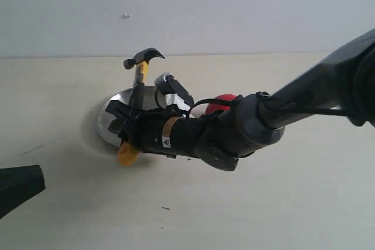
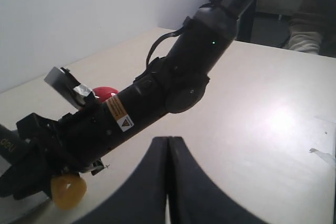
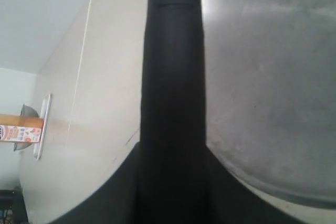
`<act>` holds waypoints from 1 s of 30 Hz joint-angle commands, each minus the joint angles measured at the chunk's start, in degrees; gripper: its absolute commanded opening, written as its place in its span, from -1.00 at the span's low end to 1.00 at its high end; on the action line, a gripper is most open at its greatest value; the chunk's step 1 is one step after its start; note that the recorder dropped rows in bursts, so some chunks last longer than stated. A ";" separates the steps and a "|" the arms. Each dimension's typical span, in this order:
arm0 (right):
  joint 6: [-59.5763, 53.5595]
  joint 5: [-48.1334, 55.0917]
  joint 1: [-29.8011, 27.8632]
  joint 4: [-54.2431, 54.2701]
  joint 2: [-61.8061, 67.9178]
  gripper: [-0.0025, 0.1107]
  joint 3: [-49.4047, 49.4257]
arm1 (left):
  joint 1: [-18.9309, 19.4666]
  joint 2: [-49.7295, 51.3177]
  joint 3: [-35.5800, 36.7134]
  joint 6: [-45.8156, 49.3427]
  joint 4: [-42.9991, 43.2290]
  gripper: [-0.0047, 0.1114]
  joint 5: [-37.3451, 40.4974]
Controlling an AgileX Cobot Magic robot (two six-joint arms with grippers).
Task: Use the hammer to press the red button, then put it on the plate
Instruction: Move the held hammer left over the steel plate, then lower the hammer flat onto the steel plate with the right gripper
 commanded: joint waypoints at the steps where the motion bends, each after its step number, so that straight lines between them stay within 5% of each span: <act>1: 0.48 -4.67 -0.33 -1.79 1.52 -0.96 -3.70 | -0.26 -0.18 -0.27 0.18 -0.30 -0.92 0.33; 13: 4.80 5.49 -0.82 -3.30 1.78 -0.96 -3.68 | -0.26 -0.18 -0.27 0.18 -0.30 -0.92 0.33; 30: 5.51 6.15 -0.82 -4.96 1.78 -0.75 -3.82 | -0.26 -0.18 -0.27 0.18 -0.30 -0.92 0.33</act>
